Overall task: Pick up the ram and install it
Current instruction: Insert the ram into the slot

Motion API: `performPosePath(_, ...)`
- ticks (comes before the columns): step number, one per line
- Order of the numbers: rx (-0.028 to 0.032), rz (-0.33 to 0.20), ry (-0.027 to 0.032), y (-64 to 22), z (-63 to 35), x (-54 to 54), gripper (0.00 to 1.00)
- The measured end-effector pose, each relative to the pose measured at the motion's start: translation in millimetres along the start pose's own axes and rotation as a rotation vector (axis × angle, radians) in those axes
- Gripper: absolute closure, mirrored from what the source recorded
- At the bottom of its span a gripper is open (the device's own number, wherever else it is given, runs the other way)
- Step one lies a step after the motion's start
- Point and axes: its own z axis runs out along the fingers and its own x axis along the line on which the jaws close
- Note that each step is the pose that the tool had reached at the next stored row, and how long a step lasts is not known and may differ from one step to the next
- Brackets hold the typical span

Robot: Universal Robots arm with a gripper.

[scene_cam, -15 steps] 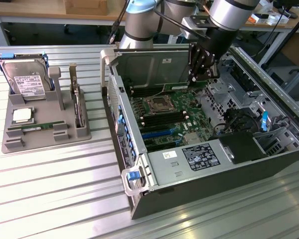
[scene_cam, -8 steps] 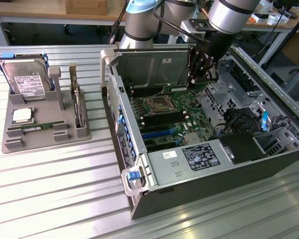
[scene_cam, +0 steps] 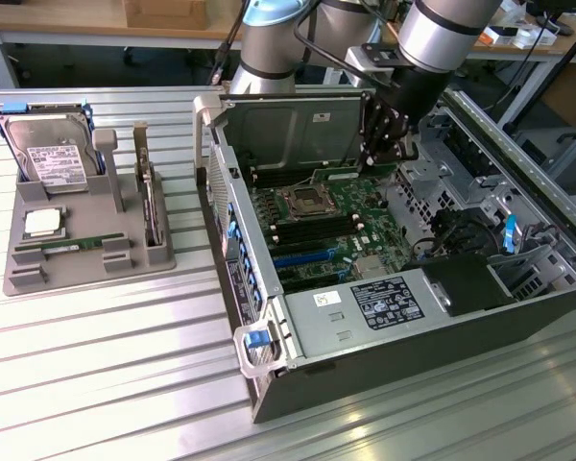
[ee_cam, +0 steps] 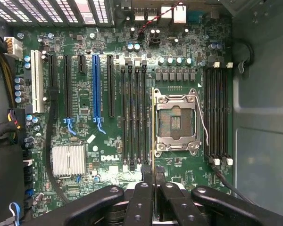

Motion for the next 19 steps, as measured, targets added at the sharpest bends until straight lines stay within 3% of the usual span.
performPosePath(19,0.0001,0.0,0.0,-0.9,19.5,1.5,0.88)
